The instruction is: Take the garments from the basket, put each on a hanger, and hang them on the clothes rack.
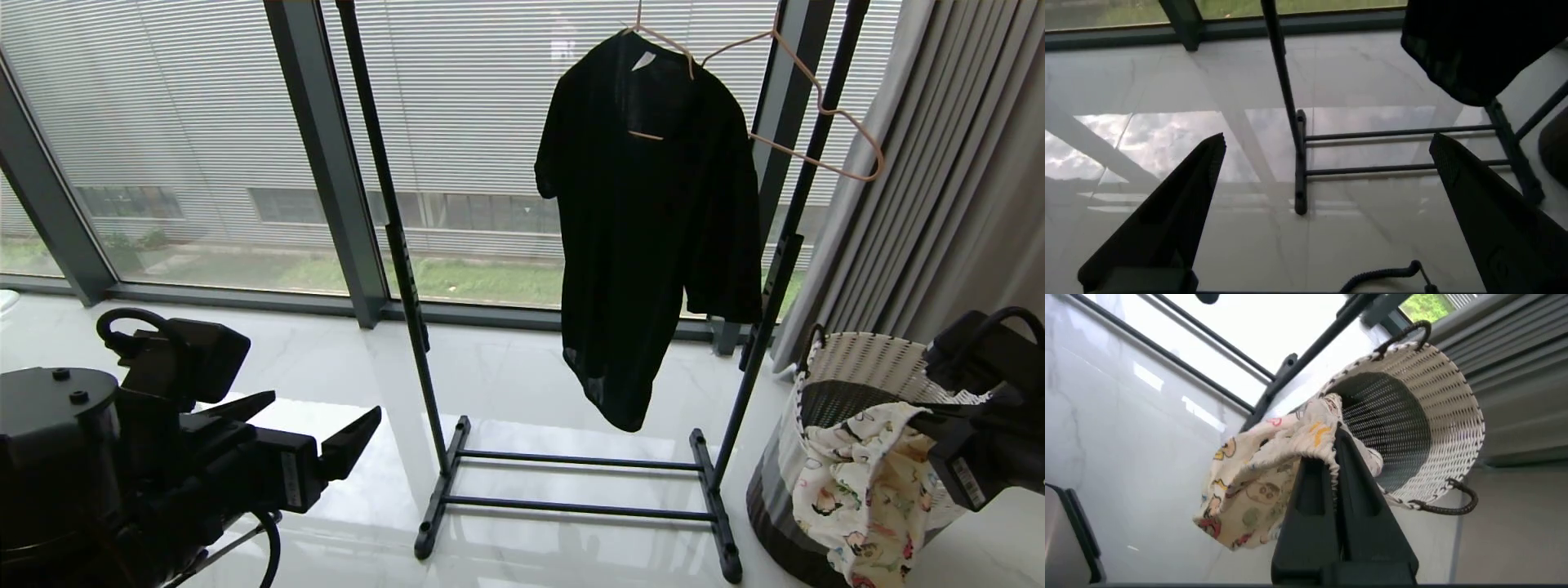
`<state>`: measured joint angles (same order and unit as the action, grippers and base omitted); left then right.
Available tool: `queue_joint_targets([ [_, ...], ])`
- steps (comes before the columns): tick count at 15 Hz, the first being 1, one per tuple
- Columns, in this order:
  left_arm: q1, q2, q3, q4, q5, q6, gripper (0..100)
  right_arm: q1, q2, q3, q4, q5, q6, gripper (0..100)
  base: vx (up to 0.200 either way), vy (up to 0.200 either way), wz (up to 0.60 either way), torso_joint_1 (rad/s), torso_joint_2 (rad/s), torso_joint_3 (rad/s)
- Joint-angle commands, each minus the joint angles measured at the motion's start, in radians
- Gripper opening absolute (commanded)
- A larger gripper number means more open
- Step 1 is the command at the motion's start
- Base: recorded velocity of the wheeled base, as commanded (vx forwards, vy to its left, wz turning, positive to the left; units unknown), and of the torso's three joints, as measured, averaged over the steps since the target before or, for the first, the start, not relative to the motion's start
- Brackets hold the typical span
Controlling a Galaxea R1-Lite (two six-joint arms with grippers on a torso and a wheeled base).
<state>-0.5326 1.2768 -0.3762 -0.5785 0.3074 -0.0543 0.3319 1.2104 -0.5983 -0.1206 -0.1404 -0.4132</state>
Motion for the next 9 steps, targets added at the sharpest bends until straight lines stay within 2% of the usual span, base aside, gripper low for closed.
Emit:
queue_joint_targets([
  [1, -0.313, 0.108, -0.139, -0.001, 0.009, -0.167, 100, 0.101, -0.038, -0.081, 0.036, 0.001, 0.045, 0, 0.000, 0.000, 0.00, 0.000, 0.00, 0.000],
  [3, -0.440, 0.225, -0.250, -0.001, 0.015, -0.196, 100, 0.159, -0.038, -0.121, 0.038, 0.001, 0.082, 0, 0.000, 0.000, 0.00, 0.000, 0.00, 0.000],
  [6, -0.621, 0.450, -0.466, -0.001, 0.010, -0.199, 100, 0.173, -0.055, -0.141, 0.038, 0.001, 0.086, 0, 0.000, 0.000, 0.00, 0.000, 0.00, 0.000],
  [9, -0.652, 0.708, -0.635, -0.001, 0.009, -0.199, 100, 0.173, -0.098, -0.133, 0.039, 0.001, 0.100, 0, 0.000, 0.000, 0.00, 0.000, 0.00, 0.000],
])
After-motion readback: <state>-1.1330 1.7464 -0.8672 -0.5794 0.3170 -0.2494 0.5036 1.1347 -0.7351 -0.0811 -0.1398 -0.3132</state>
